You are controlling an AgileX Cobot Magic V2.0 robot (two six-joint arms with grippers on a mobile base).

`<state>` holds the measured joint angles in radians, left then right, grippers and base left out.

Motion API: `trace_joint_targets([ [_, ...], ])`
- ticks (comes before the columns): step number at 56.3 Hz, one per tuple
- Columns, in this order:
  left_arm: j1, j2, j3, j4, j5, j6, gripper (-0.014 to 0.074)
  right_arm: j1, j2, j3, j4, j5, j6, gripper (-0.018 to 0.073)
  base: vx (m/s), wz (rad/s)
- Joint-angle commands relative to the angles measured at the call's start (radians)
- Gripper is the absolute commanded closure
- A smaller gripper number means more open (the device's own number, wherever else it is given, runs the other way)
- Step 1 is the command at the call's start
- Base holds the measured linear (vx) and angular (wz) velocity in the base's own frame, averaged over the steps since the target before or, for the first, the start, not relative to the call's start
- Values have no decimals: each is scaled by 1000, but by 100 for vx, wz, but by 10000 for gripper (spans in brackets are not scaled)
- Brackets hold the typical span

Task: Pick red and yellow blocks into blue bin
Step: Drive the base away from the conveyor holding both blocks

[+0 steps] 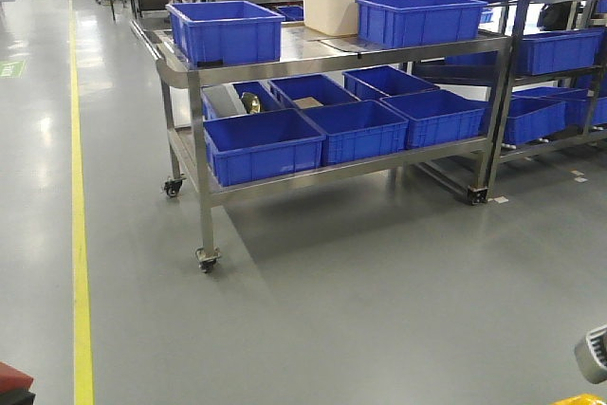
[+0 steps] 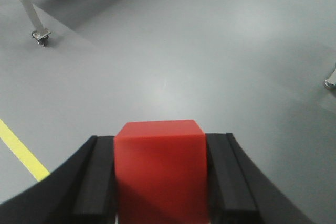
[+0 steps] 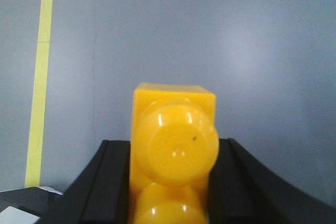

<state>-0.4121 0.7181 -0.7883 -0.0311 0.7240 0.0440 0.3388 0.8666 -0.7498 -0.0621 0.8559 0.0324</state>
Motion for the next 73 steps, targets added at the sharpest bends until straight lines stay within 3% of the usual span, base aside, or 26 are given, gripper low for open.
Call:
trace_joint_targets([
  [1, -5, 0, -27, -8, -79, 1, 332, 1, -11, -26, -10, -52, -4, 387, 40, -5],
  [73, -5, 0, -27, -8, -79, 1, 332, 1, -11, -26, -10, -54, -4, 387, 40, -22],
])
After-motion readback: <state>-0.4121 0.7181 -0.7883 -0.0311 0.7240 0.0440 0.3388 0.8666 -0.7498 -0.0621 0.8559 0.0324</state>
